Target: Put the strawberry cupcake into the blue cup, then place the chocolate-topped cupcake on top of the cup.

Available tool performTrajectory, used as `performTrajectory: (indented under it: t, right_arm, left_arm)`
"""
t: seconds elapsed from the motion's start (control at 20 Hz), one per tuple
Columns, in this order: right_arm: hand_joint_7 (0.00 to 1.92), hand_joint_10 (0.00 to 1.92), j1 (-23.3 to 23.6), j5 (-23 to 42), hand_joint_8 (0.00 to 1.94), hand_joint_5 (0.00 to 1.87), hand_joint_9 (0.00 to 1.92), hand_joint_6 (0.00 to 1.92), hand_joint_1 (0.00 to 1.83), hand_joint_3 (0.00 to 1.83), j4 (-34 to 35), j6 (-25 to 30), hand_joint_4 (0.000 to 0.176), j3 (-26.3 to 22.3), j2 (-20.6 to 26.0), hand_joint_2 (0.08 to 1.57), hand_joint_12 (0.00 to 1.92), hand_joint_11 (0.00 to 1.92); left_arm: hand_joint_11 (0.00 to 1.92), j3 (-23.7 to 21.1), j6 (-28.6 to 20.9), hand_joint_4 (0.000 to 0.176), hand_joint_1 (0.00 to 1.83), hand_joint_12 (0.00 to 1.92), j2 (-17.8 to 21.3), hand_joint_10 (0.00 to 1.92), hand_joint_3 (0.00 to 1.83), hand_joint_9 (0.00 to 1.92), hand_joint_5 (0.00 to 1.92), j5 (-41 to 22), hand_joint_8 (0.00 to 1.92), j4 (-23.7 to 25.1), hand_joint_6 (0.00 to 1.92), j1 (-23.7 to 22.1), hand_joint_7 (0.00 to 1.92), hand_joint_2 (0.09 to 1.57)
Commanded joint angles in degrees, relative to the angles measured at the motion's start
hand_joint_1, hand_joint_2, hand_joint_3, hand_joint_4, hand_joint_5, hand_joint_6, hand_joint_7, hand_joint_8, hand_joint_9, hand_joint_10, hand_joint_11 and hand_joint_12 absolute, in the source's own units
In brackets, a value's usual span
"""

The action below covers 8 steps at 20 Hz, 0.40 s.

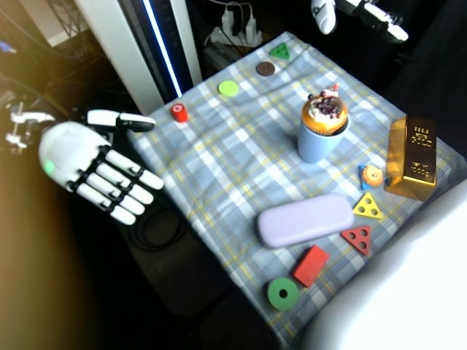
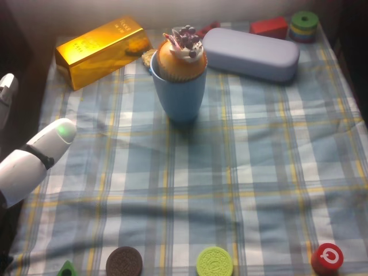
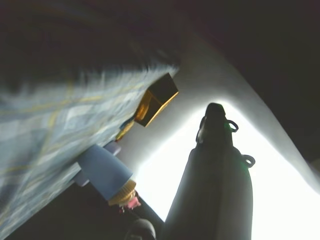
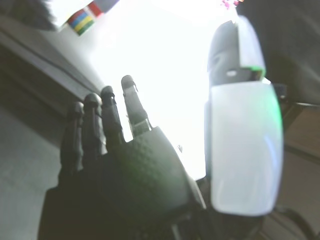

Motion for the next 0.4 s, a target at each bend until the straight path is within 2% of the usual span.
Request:
performTrajectory:
  t: [0.0,0.05,0.1,0.15,0.2,0.3,0.35]
  right_arm:
    - [0.00,0.00,0.15,10.30,0.00,0.00,0.00,0.00,0.00,0.01,-0.29,0.07,0.033,-0.08,-0.79,1.06,0.00,0.00]
    - [0.00,0.00,0.13,10.66,0.00,0.00,0.00,0.00,0.00,0.01,0.97,0.07,0.035,-1.08,-1.04,1.06,0.00,0.00]
    - [0.00,0.00,0.41,10.66,0.00,0.00,0.00,0.00,0.00,0.00,1.41,-1.11,0.050,-1.45,-1.53,1.03,0.00,0.00]
    - [0.00,0.00,0.72,10.66,0.00,0.00,0.00,0.00,0.00,0.00,1.80,-1.16,0.042,-1.34,-2.18,1.00,0.00,0.00]
    - [0.00,0.00,0.73,10.66,0.00,0.00,0.00,0.00,0.00,0.01,1.80,-1.15,0.046,-1.35,-2.40,1.05,0.00,0.00]
    - [0.00,0.00,0.71,10.66,0.00,0.00,0.00,0.00,0.00,0.00,1.79,-1.15,0.060,-1.53,-2.74,1.04,0.00,0.00]
    - [0.00,0.00,0.58,10.67,0.00,0.00,0.00,0.00,0.00,0.00,1.80,-1.15,0.058,-1.71,-2.74,1.04,0.00,0.00]
  left_arm:
    - [0.00,0.69,-0.33,0.088,0.00,0.00,-0.44,0.00,0.01,0.00,0.00,-7.26,0.00,2.68,0.00,-0.23,0.00,0.99]
    - [0.00,1.53,-0.33,0.080,0.00,0.00,-1.02,0.00,0.01,0.00,0.00,-7.24,0.00,2.98,0.00,-0.51,0.00,0.99]
    - [0.00,2.19,-0.33,0.065,0.00,0.00,-1.53,0.00,0.01,0.00,0.00,-7.28,0.00,3.16,0.00,-0.70,0.00,1.02]
    - [0.00,2.68,-0.33,0.062,0.00,0.00,-1.94,0.00,0.02,0.00,0.00,-7.28,0.00,3.43,0.00,-0.94,0.00,1.02]
    - [0.00,2.82,-0.32,0.037,0.00,0.00,-2.12,0.00,0.01,0.00,0.01,-7.28,0.00,3.66,0.00,-1.10,0.00,1.06]
    - [0.00,2.56,0.06,0.074,0.00,0.00,-2.34,0.00,0.00,0.00,0.00,-7.29,0.00,4.72,0.00,-1.29,0.00,1.05]
    - [0.00,2.34,0.95,0.062,0.00,0.00,-2.75,0.00,0.00,0.00,0.02,-7.29,0.00,4.99,0.01,-1.68,0.00,1.06]
